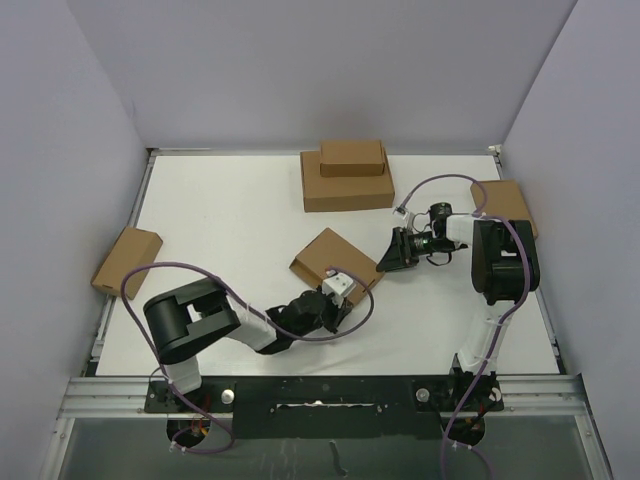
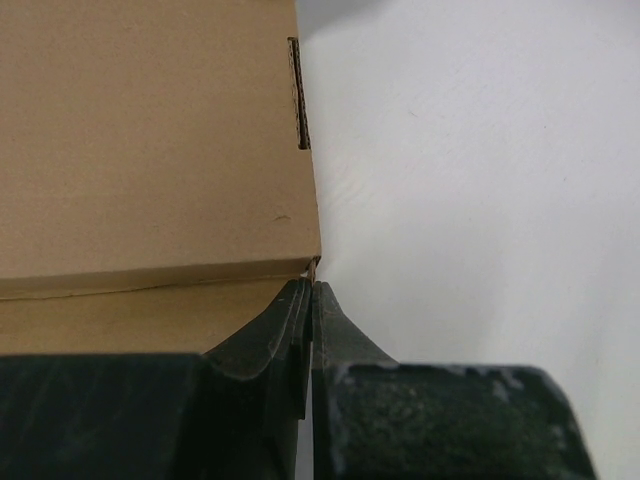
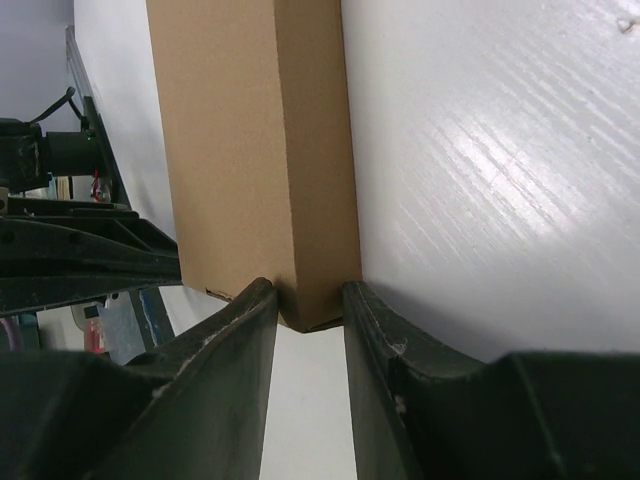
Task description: Fold the paper box
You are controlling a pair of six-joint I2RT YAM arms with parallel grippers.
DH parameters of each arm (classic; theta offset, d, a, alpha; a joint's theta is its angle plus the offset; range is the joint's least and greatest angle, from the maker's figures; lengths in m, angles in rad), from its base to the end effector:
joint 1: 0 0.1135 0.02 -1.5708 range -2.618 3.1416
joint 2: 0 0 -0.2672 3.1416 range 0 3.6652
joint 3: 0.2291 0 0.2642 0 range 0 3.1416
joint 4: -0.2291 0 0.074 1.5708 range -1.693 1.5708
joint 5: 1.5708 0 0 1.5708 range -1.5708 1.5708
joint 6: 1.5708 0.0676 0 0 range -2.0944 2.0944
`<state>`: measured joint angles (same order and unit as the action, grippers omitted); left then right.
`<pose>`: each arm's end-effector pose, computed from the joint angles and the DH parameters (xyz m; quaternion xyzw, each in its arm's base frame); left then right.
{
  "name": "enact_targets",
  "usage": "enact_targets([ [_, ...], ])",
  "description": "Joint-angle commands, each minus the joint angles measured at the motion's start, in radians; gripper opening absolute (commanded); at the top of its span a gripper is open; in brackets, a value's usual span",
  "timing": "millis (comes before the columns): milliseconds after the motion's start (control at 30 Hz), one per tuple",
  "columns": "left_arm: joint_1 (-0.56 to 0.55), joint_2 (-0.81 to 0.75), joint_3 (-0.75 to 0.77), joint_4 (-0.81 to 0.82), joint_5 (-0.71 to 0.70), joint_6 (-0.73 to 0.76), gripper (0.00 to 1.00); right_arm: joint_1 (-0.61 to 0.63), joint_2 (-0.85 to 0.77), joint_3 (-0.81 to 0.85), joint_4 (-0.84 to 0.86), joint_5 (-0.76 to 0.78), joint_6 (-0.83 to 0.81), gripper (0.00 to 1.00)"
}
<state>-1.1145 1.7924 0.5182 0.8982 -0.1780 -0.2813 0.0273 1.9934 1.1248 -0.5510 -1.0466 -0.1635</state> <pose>0.1614 -0.3018 0.0940 0.2875 0.7733 -0.3037 0.4765 0.3561 0.0683 0.0929 -0.1198 0.8562 0.4927 0.0992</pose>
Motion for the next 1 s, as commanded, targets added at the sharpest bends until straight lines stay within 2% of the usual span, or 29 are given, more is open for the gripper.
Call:
enact_targets([
  [0,0.015,-0.099,0.105,-0.225,0.021,-0.035,0.02,0.009,0.019,0.015,0.022,0.089,-0.027,0.32],
  [267,0.050,-0.115,0.321,-0.628,0.096,-0.133,0.11,0.008,0.015,0.016,0.020,0.089,-0.028,0.32],
  [500,0.062,-0.139,0.412,-0.830,0.125,-0.168,0.27,0.006,0.013,0.017,0.019,0.089,-0.030,0.32],
  [633,0.062,-0.177,0.437,-0.918,0.120,-0.168,0.32,0.006,0.013,0.018,0.019,0.088,-0.030,0.32],
  [967,0.074,-0.354,0.387,-0.995,0.078,-0.210,0.57,0.007,0.006,0.018,0.019,0.084,-0.031,0.32],
])
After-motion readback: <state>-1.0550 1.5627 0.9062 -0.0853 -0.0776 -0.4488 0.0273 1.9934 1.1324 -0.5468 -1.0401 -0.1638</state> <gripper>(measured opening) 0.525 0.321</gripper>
